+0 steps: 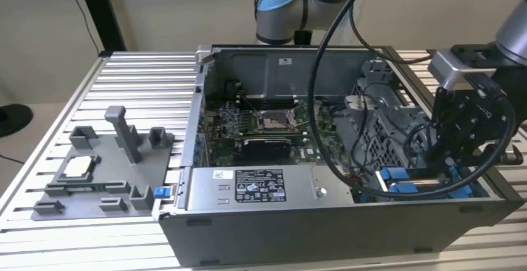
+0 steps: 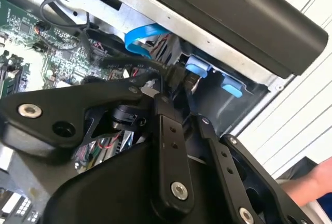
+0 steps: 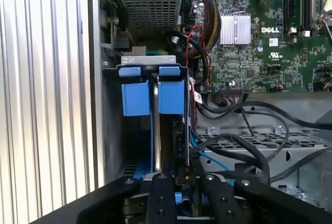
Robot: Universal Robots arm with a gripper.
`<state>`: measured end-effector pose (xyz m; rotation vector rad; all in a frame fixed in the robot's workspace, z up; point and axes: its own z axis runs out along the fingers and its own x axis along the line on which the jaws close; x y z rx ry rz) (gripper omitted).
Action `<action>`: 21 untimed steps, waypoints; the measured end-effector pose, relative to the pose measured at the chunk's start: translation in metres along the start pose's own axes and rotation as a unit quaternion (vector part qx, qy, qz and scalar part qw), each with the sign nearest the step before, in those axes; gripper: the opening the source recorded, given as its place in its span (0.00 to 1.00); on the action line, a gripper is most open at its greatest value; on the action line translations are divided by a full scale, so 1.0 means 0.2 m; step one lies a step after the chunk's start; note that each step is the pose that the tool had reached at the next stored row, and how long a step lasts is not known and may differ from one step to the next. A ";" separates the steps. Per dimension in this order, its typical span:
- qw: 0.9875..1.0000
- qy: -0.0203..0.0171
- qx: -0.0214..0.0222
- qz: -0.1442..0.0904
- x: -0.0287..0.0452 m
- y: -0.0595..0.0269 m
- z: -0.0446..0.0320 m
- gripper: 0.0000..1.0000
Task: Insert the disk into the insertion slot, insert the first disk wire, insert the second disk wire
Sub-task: 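Insert the first disk wire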
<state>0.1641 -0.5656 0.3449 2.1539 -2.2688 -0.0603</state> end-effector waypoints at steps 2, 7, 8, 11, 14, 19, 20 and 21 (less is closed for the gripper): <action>1.000 0.000 0.000 0.000 -0.001 0.002 -0.039 0.00; 1.000 0.000 0.000 0.000 -0.002 0.007 -0.119 0.00; 1.000 0.000 0.000 0.000 -0.002 0.007 -0.126 0.00; 1.000 0.000 0.000 0.000 -0.004 -0.016 -0.131 0.00; 1.000 0.000 -0.001 0.000 -0.008 -0.063 -0.132 0.00; 1.000 0.000 -0.001 0.000 -0.015 -0.093 -0.133 0.00; 1.000 0.000 -0.001 0.000 -0.015 -0.093 -0.133 0.00; 1.000 0.000 -0.001 0.000 -0.015 -0.093 -0.133 0.00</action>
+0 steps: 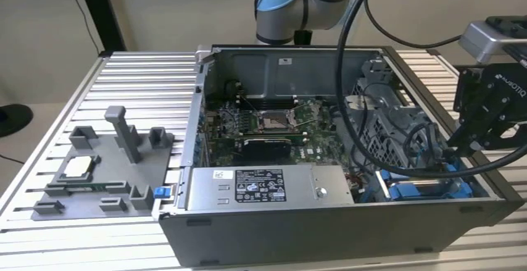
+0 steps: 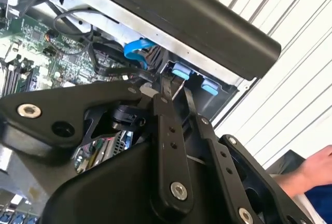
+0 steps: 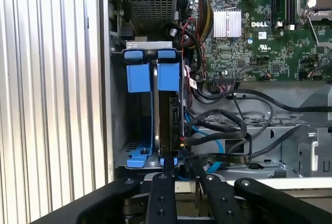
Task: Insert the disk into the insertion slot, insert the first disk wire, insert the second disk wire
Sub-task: 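Insert the first disk wire, then insert the second disk wire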
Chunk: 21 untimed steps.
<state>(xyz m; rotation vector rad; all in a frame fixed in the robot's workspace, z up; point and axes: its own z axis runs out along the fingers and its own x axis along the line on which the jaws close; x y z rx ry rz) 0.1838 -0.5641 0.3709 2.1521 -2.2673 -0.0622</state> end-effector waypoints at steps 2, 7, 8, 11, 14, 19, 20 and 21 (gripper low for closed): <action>1.000 0.000 0.000 0.000 -0.001 0.000 0.000 0.00; 1.000 0.000 0.000 0.000 -0.003 0.000 0.000 1.00; 1.000 0.000 0.000 0.000 -0.003 0.000 0.001 1.00; 1.000 0.000 -0.003 0.000 -0.004 -0.004 0.013 1.00; 1.000 0.001 -0.010 0.000 -0.004 -0.020 0.025 1.00; 1.000 0.001 -0.019 0.000 -0.007 -0.045 0.045 1.00; 1.000 0.001 -0.021 0.000 -0.008 -0.045 0.047 1.00; 1.000 0.001 -0.024 0.000 -0.009 -0.045 0.050 1.00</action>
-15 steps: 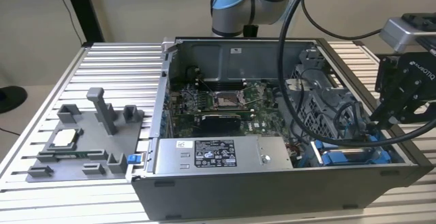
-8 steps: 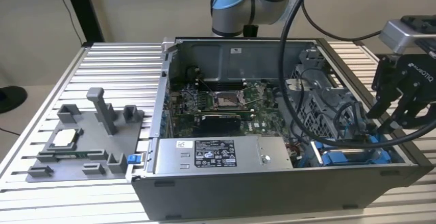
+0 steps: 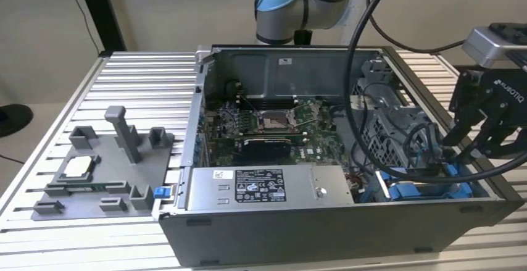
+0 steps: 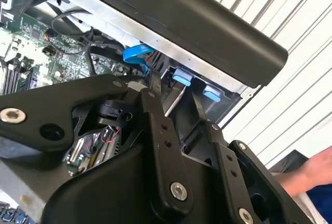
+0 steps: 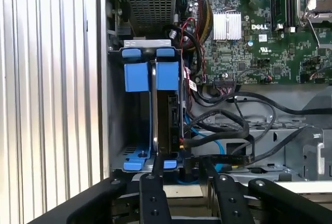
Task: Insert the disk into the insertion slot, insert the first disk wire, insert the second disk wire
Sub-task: 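Insert the second disk wire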
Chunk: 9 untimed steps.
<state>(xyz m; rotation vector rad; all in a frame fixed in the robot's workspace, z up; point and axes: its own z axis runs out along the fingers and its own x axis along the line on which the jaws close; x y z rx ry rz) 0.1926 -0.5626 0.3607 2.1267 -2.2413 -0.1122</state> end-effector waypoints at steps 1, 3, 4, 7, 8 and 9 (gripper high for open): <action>1.000 0.000 -0.002 0.000 -0.001 0.000 0.003 1.00; 1.000 0.000 -0.003 0.000 -0.002 0.000 0.006 1.00; 1.000 0.000 -0.003 0.000 -0.002 0.000 0.006 1.00; 1.000 0.000 -0.003 0.000 -0.002 -0.001 0.007 1.00; 1.000 0.000 -0.003 0.000 -0.002 -0.001 0.008 1.00; 1.000 0.000 -0.003 0.000 -0.003 -0.001 0.009 1.00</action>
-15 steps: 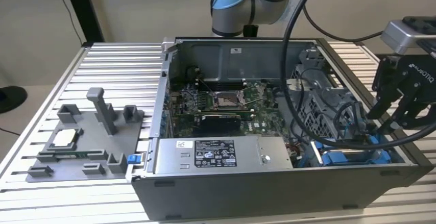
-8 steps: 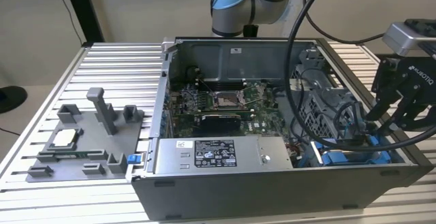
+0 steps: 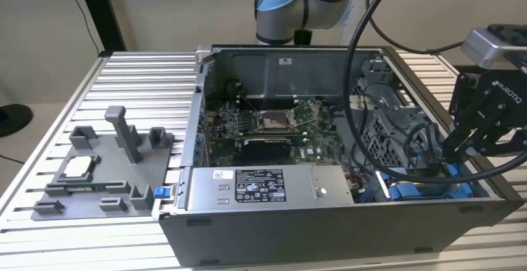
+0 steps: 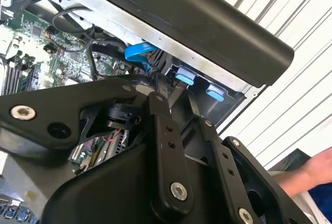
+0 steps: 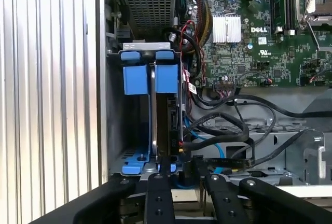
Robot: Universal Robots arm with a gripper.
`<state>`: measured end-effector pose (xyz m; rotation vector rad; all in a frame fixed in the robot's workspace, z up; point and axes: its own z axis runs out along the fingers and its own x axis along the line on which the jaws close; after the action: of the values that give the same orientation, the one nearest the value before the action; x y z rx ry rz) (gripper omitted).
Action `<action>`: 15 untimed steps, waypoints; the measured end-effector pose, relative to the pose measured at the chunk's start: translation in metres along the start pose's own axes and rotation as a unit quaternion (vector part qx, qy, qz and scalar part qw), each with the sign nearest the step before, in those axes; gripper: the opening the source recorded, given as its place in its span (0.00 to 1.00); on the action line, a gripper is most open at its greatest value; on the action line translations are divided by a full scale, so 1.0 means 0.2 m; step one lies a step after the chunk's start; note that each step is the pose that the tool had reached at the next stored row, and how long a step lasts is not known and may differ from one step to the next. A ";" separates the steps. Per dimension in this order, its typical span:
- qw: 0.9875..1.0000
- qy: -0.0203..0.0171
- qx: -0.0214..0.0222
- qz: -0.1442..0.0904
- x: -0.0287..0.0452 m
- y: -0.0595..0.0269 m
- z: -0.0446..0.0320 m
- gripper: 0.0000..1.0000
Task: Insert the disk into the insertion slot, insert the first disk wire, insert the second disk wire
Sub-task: 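Insert the second disk wire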
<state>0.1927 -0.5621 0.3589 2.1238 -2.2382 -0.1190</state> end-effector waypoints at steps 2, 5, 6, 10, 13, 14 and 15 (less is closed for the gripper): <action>1.000 -0.001 0.000 0.000 0.000 -0.001 0.006 1.00; 1.000 -0.002 -0.001 0.000 -0.001 -0.001 0.012 1.00; 1.000 -0.002 -0.001 0.000 -0.001 -0.001 0.012 1.00; 1.000 -0.002 -0.001 0.000 -0.003 -0.001 0.012 0.00; 1.000 -0.002 -0.001 0.000 -0.006 -0.001 0.012 0.00; 1.000 -0.002 -0.001 0.000 -0.006 -0.001 0.011 0.00; 1.000 -0.002 -0.001 0.000 -0.007 0.000 0.005 0.00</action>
<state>0.1927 -0.5608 0.3579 2.1251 -2.2391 -0.1240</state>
